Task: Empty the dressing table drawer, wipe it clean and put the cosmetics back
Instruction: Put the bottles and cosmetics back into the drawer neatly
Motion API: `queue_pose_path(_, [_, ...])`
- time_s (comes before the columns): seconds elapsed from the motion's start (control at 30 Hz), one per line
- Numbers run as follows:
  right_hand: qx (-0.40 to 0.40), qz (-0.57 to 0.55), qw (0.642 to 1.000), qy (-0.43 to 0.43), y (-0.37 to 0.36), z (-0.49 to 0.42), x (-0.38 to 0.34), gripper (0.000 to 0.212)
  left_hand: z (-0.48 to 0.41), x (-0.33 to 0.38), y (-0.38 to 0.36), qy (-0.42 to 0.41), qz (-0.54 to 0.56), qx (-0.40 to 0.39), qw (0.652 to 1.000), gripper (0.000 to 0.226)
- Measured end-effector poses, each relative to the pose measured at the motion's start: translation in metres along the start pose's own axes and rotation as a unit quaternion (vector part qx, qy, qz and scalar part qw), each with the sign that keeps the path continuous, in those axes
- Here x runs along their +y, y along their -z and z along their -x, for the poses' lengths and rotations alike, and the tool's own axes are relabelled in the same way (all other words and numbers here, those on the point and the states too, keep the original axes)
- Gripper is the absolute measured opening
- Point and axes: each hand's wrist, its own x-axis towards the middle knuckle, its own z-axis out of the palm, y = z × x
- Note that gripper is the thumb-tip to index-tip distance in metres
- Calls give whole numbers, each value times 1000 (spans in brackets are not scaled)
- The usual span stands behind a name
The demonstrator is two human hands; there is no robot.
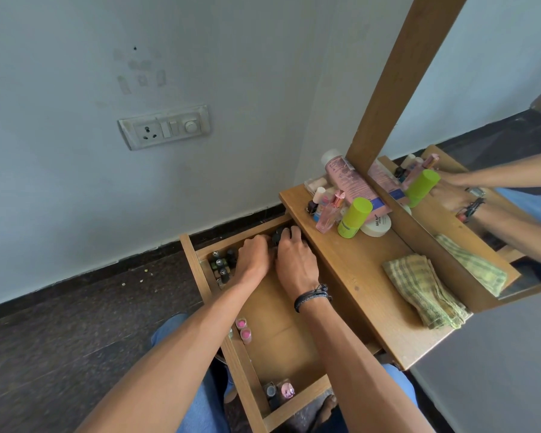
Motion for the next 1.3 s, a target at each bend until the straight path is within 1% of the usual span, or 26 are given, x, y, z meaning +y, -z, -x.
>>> queue_pose_path(0.07, [-4, 10, 1000, -2, 0, 2, -1, 28, 1, 1, 1, 9, 13, -10, 1000, 23])
queue_pose_path(0.17, [-6, 12, 1000, -6, 0, 5, -3, 26, 3, 4, 5, -6, -5, -16, 1000, 26])
queue_pose_path(0.37, [-11, 23, 1000, -2, 2, 8, -2, 35, 5, 7, 4, -11, -3, -19, 1000, 29])
queue_pose_path(0.7, [-19, 58, 998, 9, 0, 11, -4, 36, 7, 5, 3, -28, 35, -29, 999, 31])
queue_pose_path(0.8, [-20, 63, 998, 12, 1, 12, -2, 37, 3, 3, 0, -14, 69, -37, 997, 31])
queue_pose_path(0.97, [-24, 55, 998, 22, 0, 13, 2, 41, 0, 10, -3, 34, 162, -40, 985, 36])
queue_pose_path(1.07, [-6, 47, 998, 31, -5, 10, 9, 46, 0, 14, -7, 32, 153, -27, 987, 35])
queue_pose_path(1.2, [15, 47, 998, 45, -11, 8, 16, 52, -3, 16, -10, 58, 170, -18, 983, 36])
queue_pose_path(1.3, [24, 32, 998, 46, -11, 10, 18, 53, -1, 18, -10, 42, 158, -21, 986, 35])
